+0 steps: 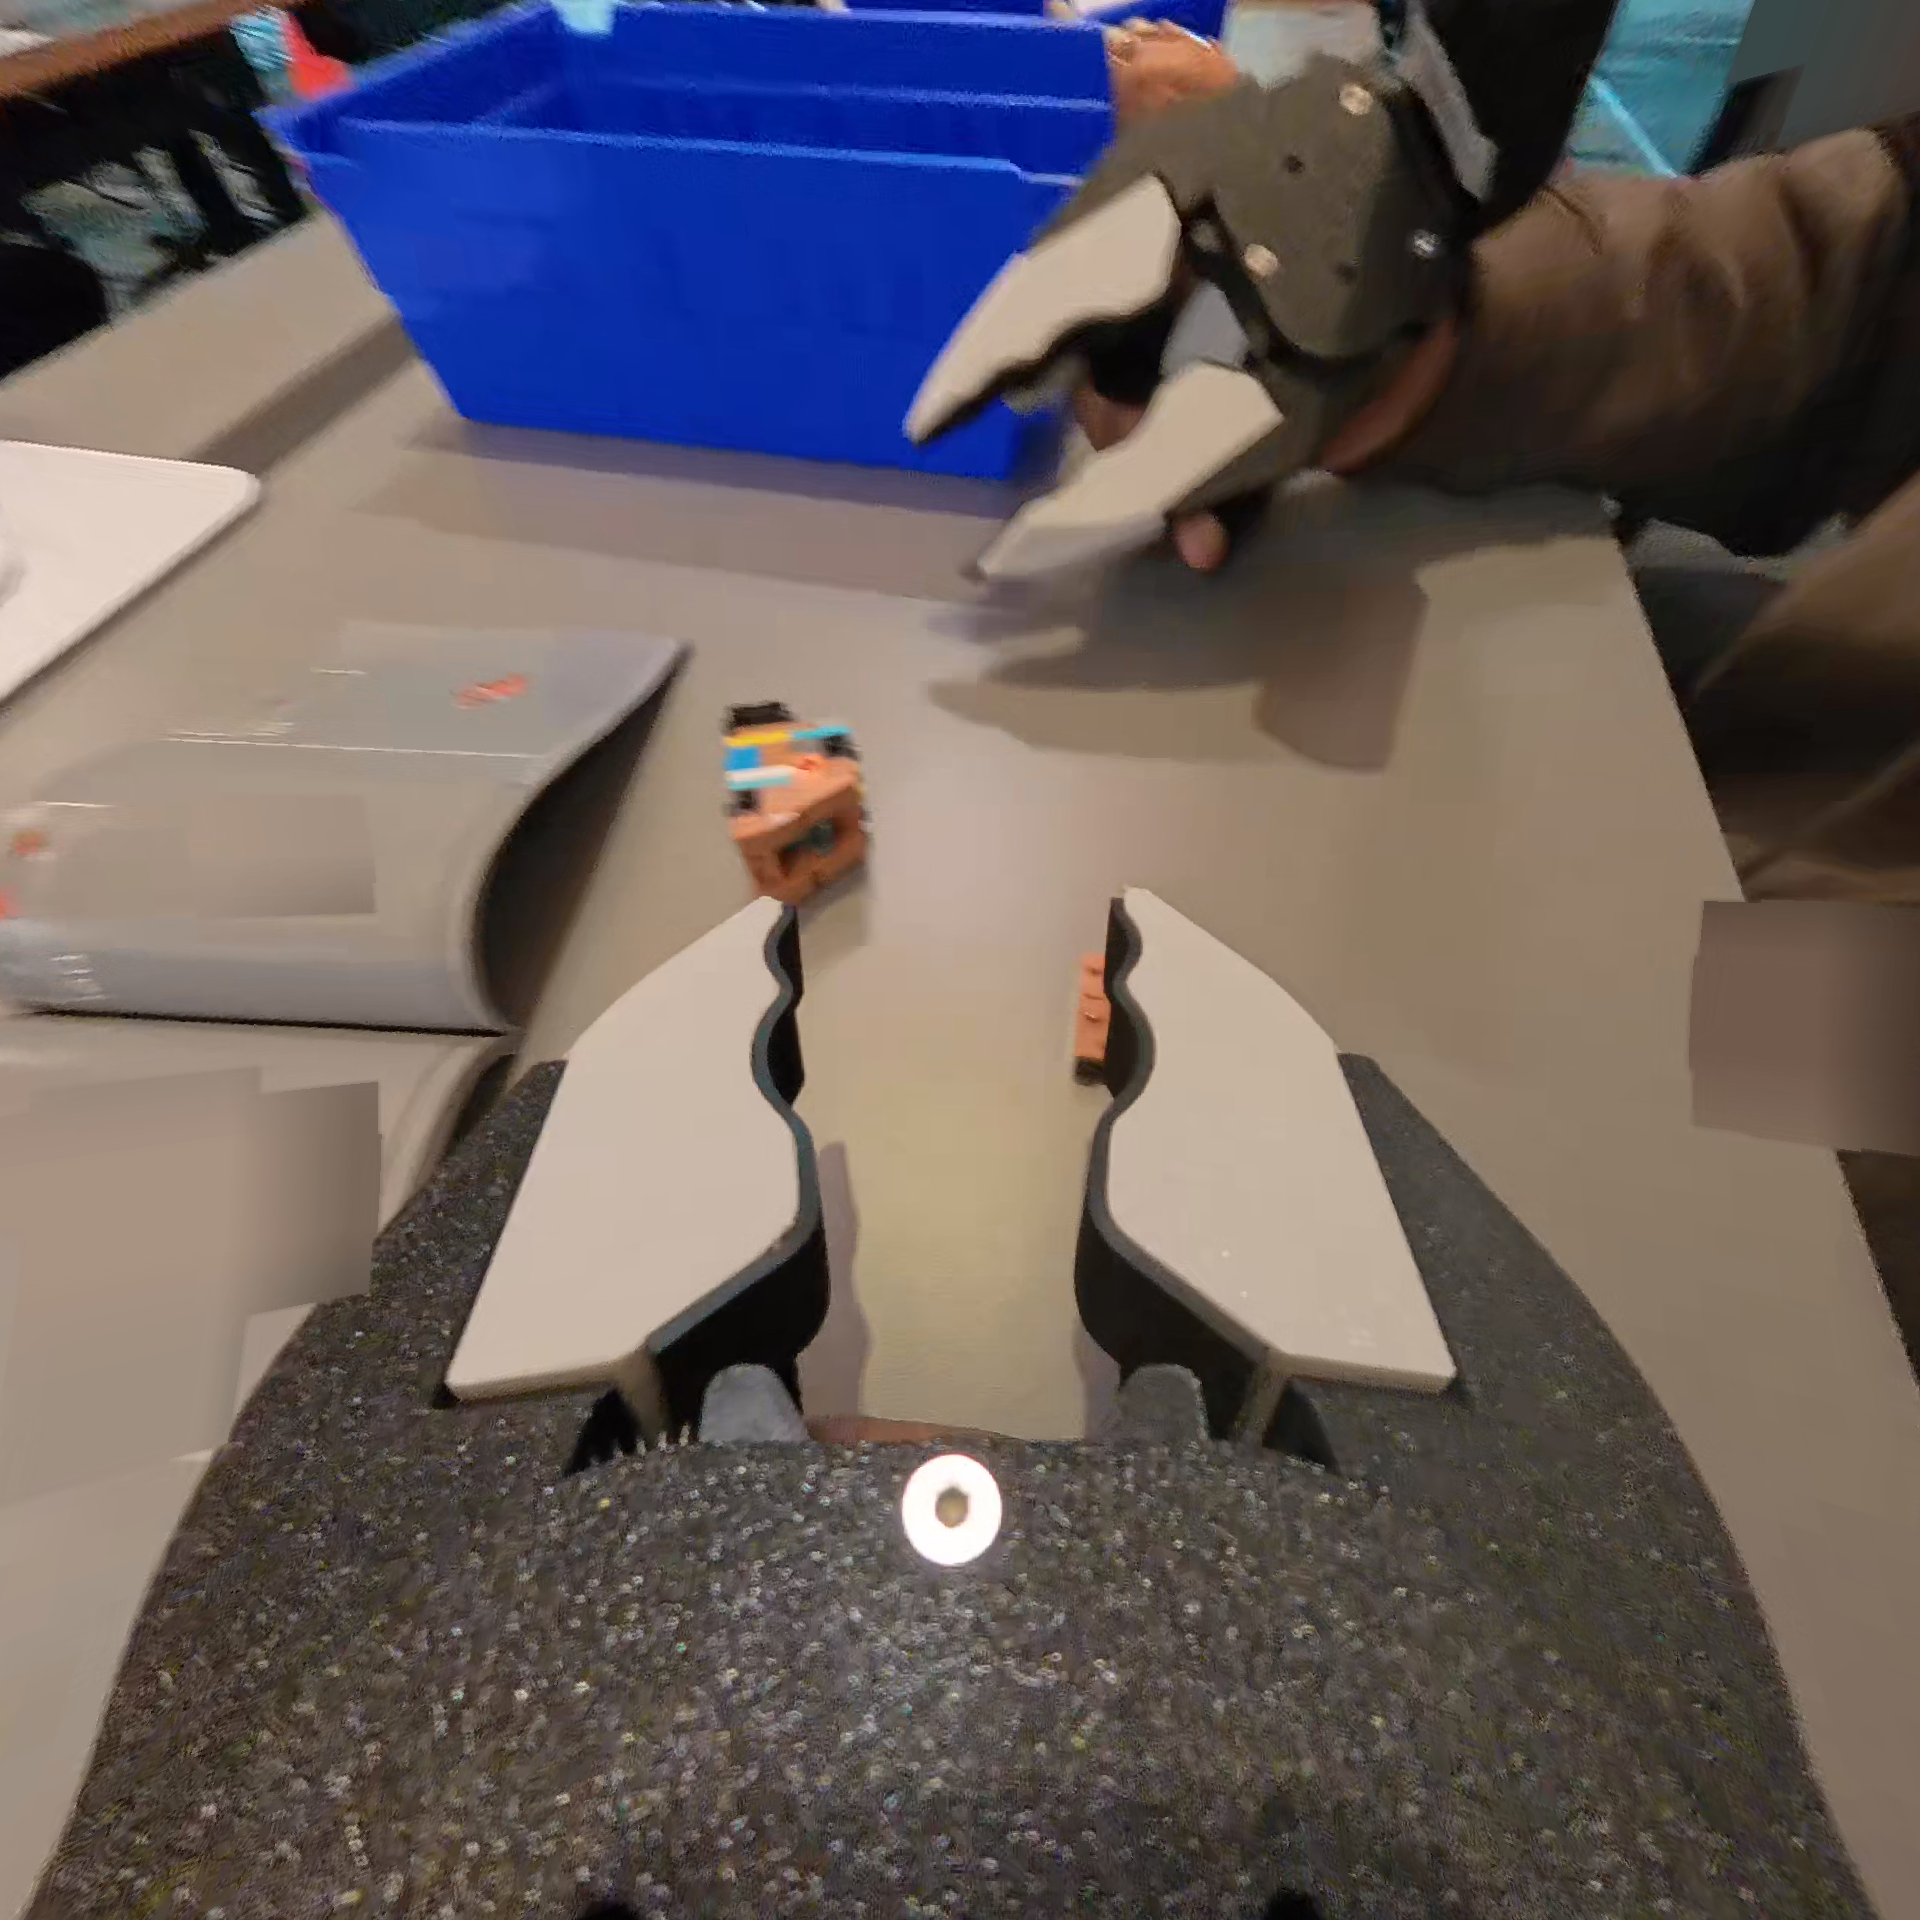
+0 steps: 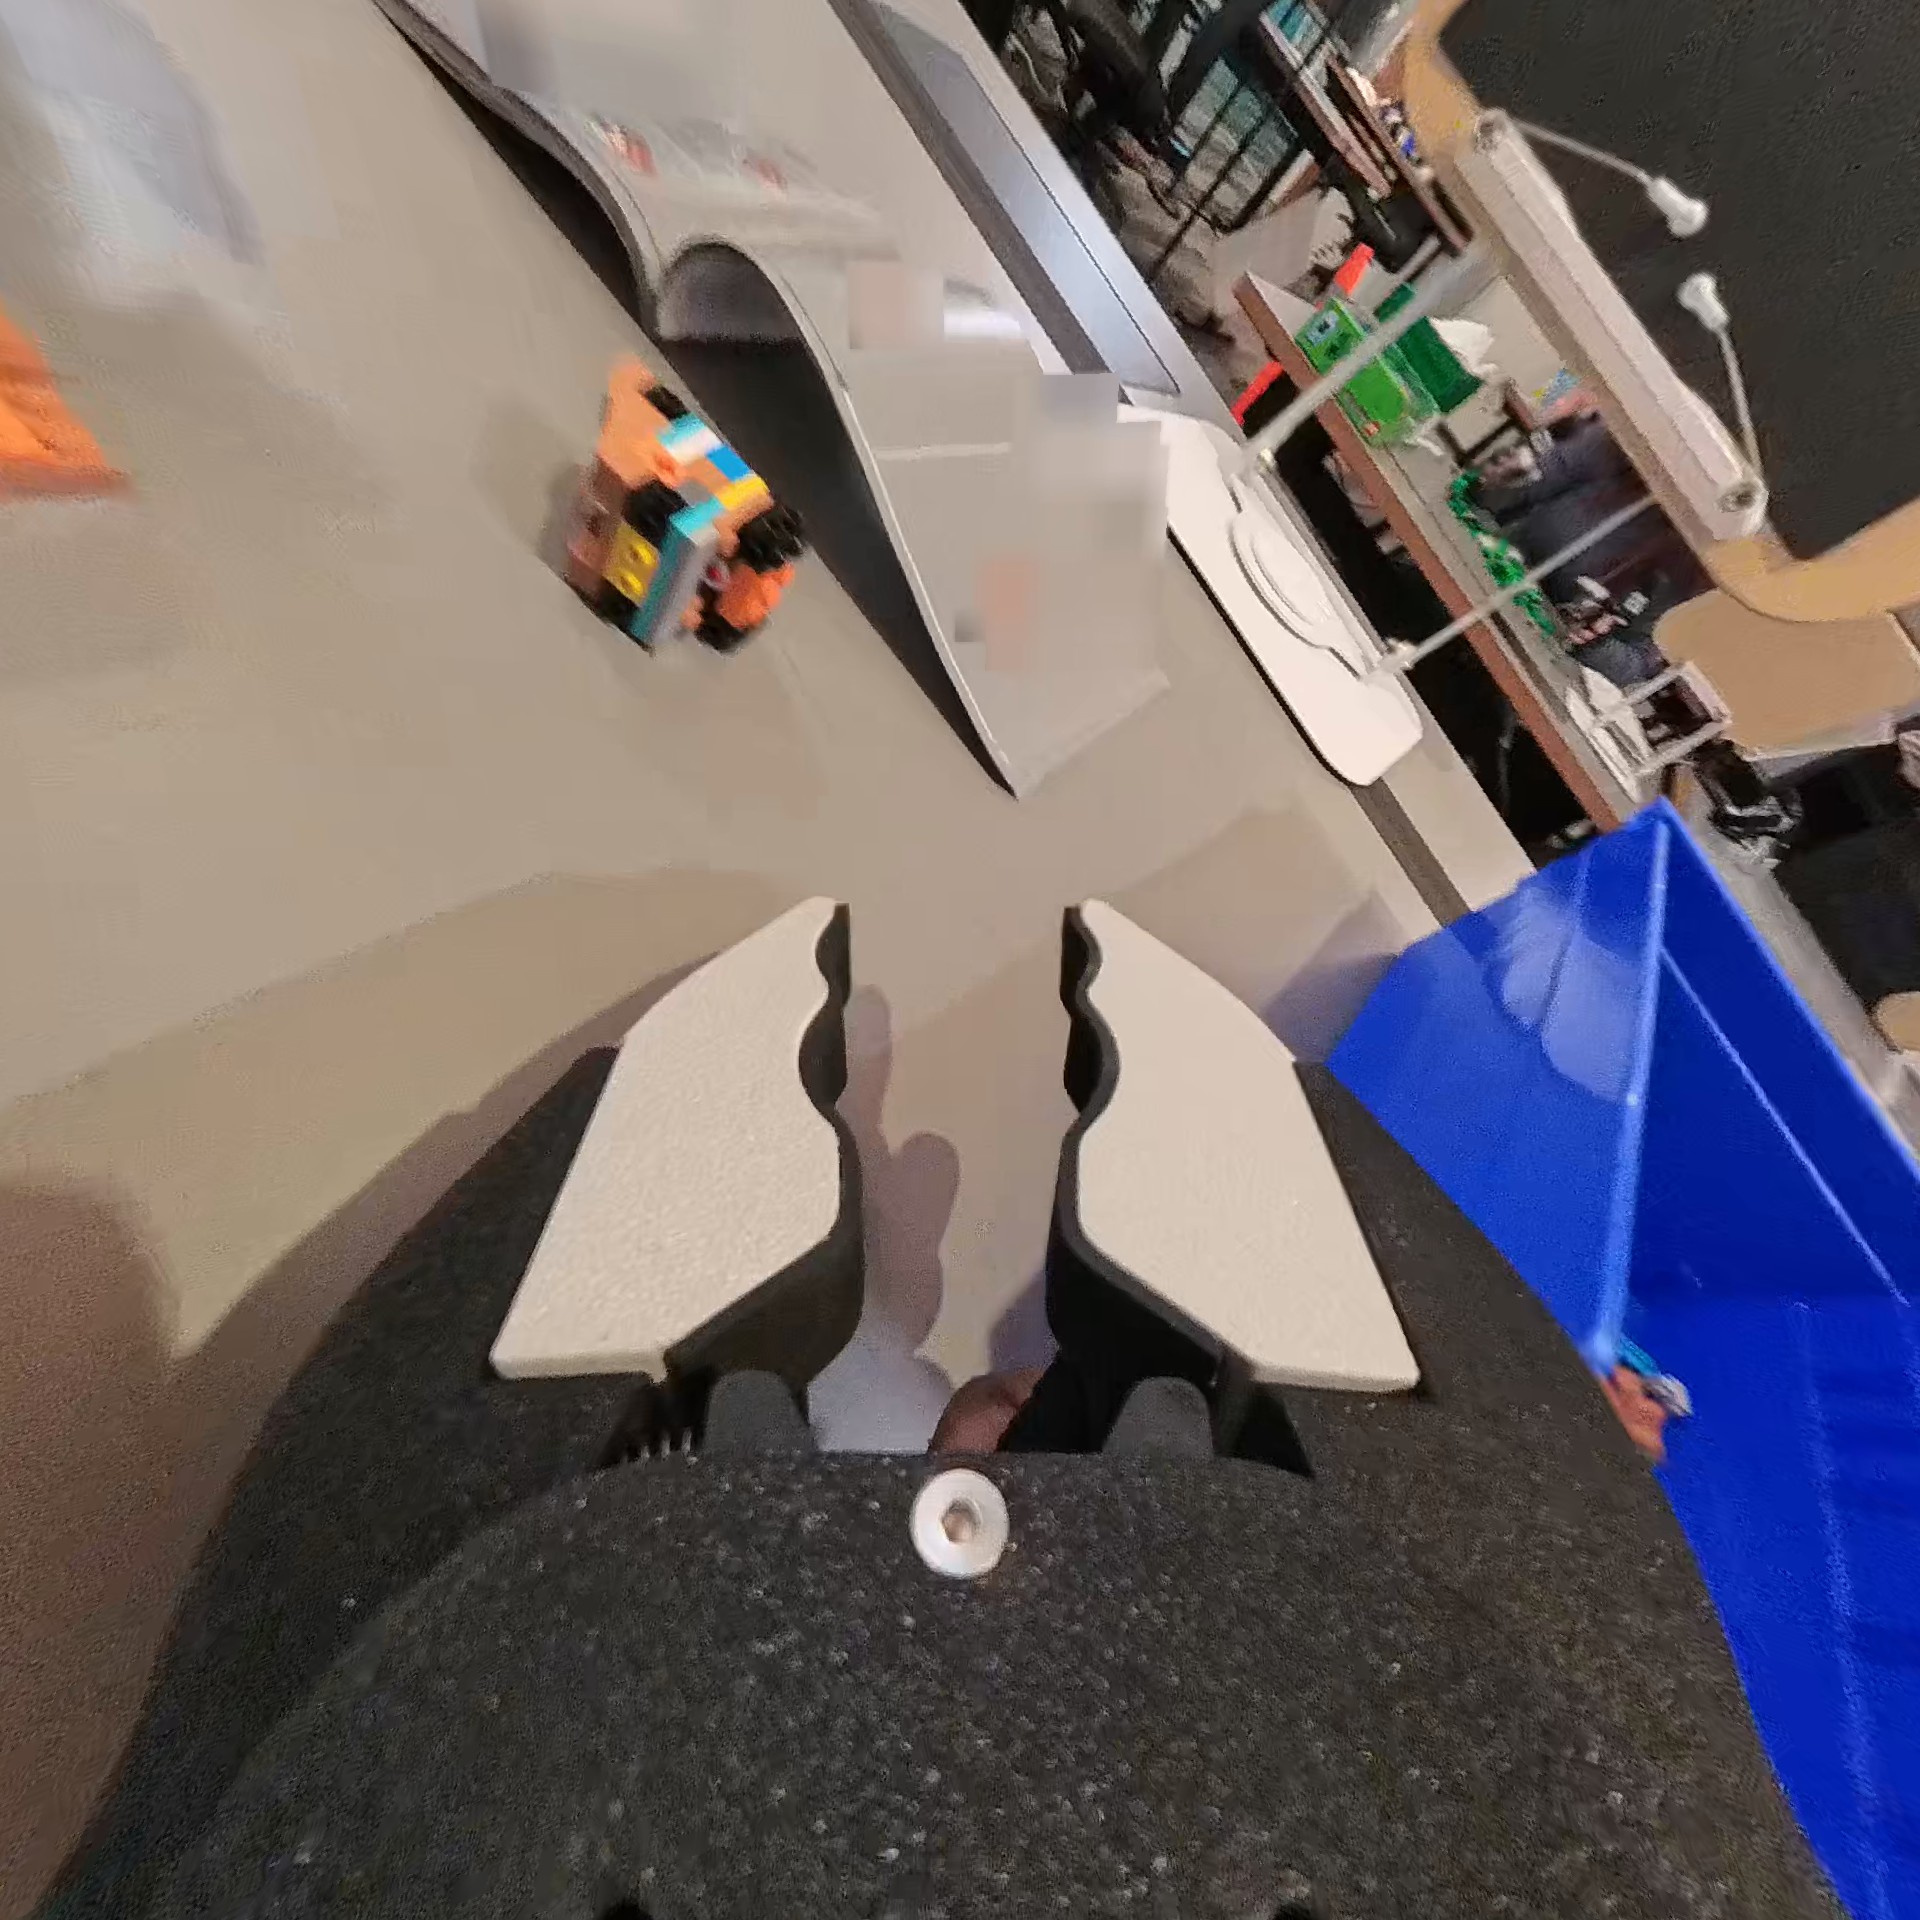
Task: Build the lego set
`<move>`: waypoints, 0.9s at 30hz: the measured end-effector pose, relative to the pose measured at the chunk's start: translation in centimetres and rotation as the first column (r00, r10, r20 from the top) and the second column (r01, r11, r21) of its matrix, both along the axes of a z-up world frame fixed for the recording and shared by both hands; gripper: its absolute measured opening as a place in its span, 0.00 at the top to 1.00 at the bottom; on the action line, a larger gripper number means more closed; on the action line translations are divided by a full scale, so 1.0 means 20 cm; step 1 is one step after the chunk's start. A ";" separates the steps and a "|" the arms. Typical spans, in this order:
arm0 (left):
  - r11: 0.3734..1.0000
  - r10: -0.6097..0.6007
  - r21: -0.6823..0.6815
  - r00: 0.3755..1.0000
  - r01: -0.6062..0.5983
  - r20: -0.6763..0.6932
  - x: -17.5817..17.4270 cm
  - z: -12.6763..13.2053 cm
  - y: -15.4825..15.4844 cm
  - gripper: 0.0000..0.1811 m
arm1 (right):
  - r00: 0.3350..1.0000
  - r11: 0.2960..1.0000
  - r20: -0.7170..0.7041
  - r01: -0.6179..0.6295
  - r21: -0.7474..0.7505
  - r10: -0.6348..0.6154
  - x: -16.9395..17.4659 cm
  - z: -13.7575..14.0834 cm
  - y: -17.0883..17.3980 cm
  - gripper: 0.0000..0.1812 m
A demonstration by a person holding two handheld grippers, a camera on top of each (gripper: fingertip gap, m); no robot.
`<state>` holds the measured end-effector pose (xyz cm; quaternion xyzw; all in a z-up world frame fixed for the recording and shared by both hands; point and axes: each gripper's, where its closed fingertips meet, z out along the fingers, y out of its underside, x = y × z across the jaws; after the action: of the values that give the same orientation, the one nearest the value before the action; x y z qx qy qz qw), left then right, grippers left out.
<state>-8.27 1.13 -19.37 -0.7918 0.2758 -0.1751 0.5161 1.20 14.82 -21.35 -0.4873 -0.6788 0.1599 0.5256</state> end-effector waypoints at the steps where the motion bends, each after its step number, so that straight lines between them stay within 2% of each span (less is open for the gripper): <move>1: 0.999 0.035 0.013 0.999 -0.035 -0.006 -0.03 0.03 0.03 0.69 | 1.000 1.000 -0.005 -0.019 -0.021 0.019 -0.02 0.01 -0.03 0.79; 5: 0.983 0.180 0.044 0.981 -0.177 -0.075 -0.18 0.12 0.15 0.70 | 0.998 0.993 -0.007 -0.067 -0.100 0.066 -0.14 0.02 -0.14 0.78; 8: 0.973 0.230 0.054 0.960 -0.224 -0.162 -0.26 0.17 0.24 0.69 | 0.998 0.990 0.028 -0.054 -0.129 0.058 -0.23 0.02 -0.14 0.78; 11: 0.974 0.229 0.064 0.942 -0.219 -0.247 -0.31 0.23 0.37 0.68 | 0.999 0.986 0.014 -0.050 -0.159 0.053 -0.33 0.05 -0.11 0.77; 13: 0.985 0.169 0.014 0.950 -0.172 -0.262 -0.30 0.23 0.45 0.68 | 0.999 0.984 -0.009 -0.054 -0.169 0.053 -0.38 0.07 -0.08 0.76; 15: 0.990 0.116 -0.043 0.951 -0.134 -0.288 -0.27 0.20 0.53 0.68 | 0.998 0.976 -0.044 -0.059 -0.208 0.051 -0.41 0.07 -0.06 0.75; 20: 0.985 0.023 -0.149 0.911 -0.092 -0.412 -0.23 0.01 0.65 0.68 | 0.995 0.961 -0.086 -0.070 -0.269 0.049 -0.39 0.02 -0.02 0.75; 24: 0.965 -0.063 -0.256 0.899 -0.056 -0.434 -0.17 -0.12 0.68 0.69 | 0.992 0.958 -0.118 -0.077 -0.275 0.046 -0.37 0.04 0.00 0.76; 27: 0.955 -0.097 -0.293 0.897 -0.038 -0.432 -0.13 -0.16 0.70 0.69 | 0.990 0.955 -0.129 -0.085 -0.283 0.050 -0.37 0.05 0.02 0.76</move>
<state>-10.87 15.04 -22.51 -0.8744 0.3685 -0.0377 0.3136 -6.13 15.13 -20.34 -0.5245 -0.6317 0.3036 0.4834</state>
